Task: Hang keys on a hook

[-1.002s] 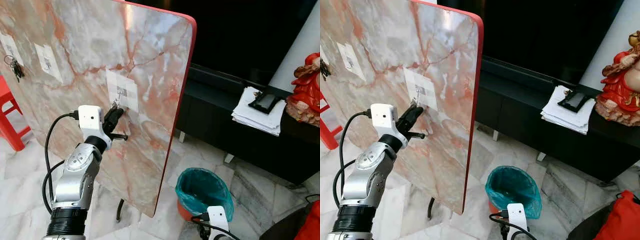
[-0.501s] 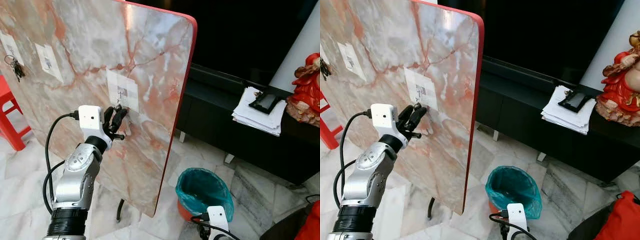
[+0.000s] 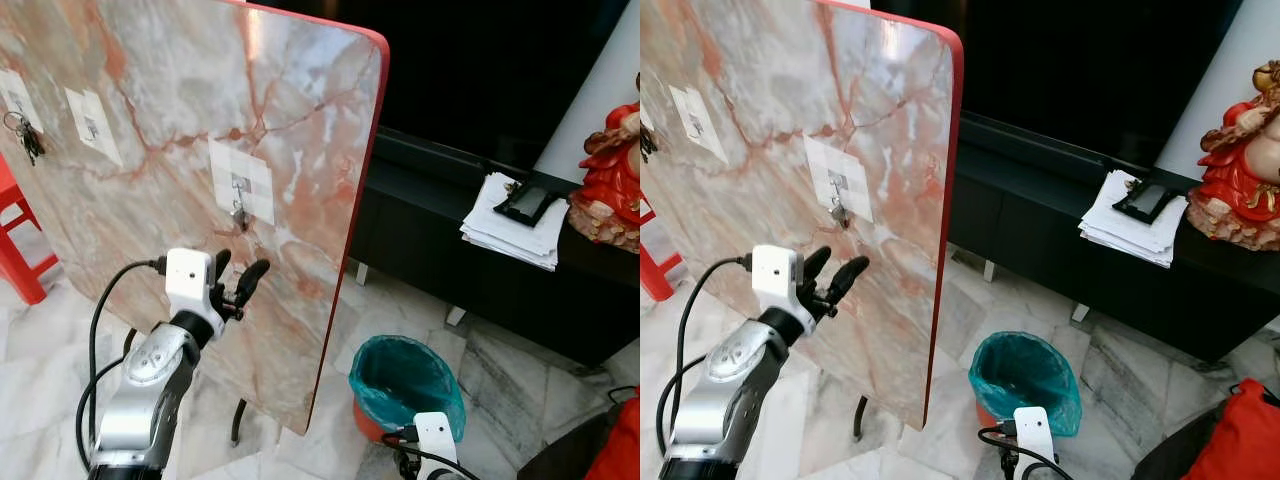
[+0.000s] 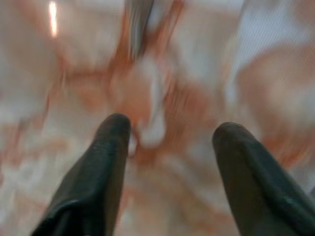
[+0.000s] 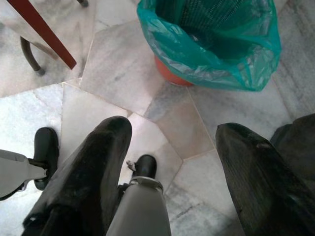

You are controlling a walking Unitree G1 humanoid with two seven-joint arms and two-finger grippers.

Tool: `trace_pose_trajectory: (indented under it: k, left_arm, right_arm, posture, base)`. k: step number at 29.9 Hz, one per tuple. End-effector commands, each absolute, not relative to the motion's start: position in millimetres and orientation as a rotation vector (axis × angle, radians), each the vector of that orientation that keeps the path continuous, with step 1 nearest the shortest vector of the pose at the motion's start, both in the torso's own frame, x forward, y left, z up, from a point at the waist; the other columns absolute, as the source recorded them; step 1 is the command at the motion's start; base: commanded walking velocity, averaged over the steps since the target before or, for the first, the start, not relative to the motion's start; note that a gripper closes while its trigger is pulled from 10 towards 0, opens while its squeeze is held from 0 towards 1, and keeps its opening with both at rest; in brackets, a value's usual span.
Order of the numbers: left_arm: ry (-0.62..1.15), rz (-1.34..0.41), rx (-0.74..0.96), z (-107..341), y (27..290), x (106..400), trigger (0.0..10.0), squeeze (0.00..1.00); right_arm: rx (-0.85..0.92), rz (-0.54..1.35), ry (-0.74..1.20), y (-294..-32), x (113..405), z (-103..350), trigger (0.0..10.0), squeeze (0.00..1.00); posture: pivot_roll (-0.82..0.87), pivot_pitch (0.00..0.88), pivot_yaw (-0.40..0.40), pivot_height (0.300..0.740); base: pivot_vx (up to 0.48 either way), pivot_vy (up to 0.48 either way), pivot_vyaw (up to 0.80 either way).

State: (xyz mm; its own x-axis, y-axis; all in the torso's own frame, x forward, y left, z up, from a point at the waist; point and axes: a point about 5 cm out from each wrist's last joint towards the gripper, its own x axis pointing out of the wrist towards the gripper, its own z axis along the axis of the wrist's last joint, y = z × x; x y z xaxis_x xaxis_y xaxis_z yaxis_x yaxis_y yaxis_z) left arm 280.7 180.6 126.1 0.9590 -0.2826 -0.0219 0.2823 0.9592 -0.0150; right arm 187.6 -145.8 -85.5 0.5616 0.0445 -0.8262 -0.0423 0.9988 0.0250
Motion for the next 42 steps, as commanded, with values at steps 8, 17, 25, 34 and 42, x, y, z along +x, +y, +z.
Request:
trace_pose_trajectory:
  k: [8, 17, 25, 34, 42]
  left_arm:
    - [0.426, -0.092, -0.007, 28, 211, 257, 10.0, 0.0]
    - [0.792, 0.056, 0.001, -49, 224, 219, 10.0, 0.0]
    - [1.077, 0.098, 0.021, -91, 224, 152, 10.0, 0.0]
    - [1.082, 0.096, 0.006, -94, 220, 146, 10.0, 0.0]
    - [1.063, 0.1, 0.006, -93, 219, 150, 10.0, 0.0]
  right_arm:
    - [0.003, 0.038, 0.989, -148, 184, -87, 10.0, 0.0]
    - [0.006, 0.035, 0.992, -148, 183, -88, 10.0, 0.0]
    - [0.016, 0.004, 0.997, -147, 181, -89, 10.0, 0.0]
    - [0.02, -0.029, 1.017, -149, 179, -90, 10.0, 0.0]
    - [0.02, -0.035, 1.013, -149, 181, -89, 10.0, 0.0]
  posture:
    - [0.05, 0.0, -0.103, 0.74]
    - [0.05, 0.0, -0.094, 0.74]
    - [0.03, 0.0, -0.081, 0.74]
    - [0.04, 0.0, -0.087, 0.74]
    - [0.04, 0.0, -0.086, 0.74]
  base:
    - [0.0, 0.0, 0.0]
    - [0.0, 0.0, 0.0]
    - [0.0, 0.031, 0.0]
    - [0.0, 0.338, 0.0]
    - [0.0, 0.355, 0.0]
